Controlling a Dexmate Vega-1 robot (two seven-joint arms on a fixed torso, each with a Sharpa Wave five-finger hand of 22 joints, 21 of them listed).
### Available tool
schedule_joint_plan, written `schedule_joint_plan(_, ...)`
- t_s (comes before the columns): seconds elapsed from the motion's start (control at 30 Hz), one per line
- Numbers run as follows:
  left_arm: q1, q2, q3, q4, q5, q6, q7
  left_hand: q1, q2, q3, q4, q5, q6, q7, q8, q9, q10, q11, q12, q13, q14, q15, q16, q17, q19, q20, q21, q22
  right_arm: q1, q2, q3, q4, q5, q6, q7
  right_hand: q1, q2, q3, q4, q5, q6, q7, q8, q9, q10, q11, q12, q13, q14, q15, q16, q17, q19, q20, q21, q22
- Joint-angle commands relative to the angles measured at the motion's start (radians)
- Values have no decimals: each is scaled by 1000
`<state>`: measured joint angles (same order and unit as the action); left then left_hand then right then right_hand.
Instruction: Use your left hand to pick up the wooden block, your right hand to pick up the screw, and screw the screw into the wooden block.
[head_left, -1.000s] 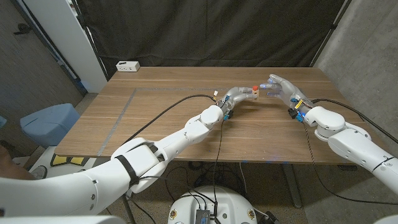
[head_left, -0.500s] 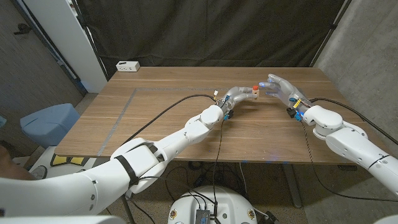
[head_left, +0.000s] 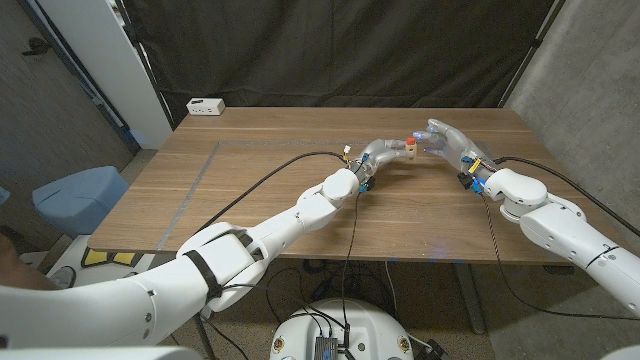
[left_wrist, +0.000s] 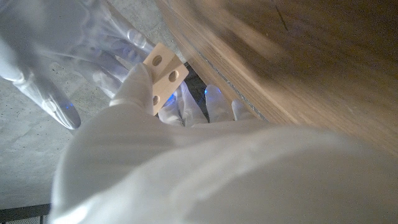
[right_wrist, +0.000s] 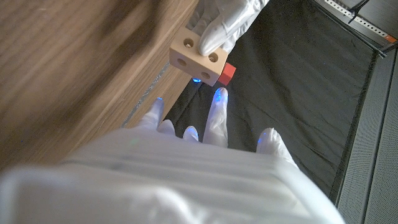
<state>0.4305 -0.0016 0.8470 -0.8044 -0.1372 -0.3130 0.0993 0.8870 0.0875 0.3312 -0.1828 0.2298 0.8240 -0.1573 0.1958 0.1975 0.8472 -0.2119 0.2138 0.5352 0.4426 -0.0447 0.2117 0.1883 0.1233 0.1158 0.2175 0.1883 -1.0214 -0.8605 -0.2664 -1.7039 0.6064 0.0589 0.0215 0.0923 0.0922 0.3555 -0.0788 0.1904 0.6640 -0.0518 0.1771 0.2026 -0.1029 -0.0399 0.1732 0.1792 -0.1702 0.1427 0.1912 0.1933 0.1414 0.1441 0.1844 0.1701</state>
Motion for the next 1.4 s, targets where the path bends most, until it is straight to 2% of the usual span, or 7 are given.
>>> schedule_joint_plan(0.03,10,10,-1,-26,2,13,3,3,7,36,27,7,20,4,6,4,7,-2,8,6,6,-47,5,3,3,-8,3,3,11,6,-12,10,4,8,16,-9,-1,-4,1,4,3,5,9,1,-9,0,4,2,-39,8,-1,4,-7,5,-2,2)
schedule_joint_plan(0.5,15,9,0,-30,3,16,8,3,8,36,27,8,19,4,5,4,7,-2,8,7,6,-47,5,3,3,-7,2,3,7,-1,-10,6,6,9,18,-10,2,-2,2,6,53,14,31,1,11,-12,16,2,-39,7,3,3,-14,13,0,2)
schedule_joint_plan(1.4,18,10,1,-36,4,14,6,2,7,35,27,7,18,4,5,4,7,-2,8,7,6,-46,5,3,3,-8,3,3,-25,-14,8,-19,11,7,-6,-6,6,2,0,7,102,23,46,3,40,-20,24,1,-25,1,9,0,-15,25,4,2)
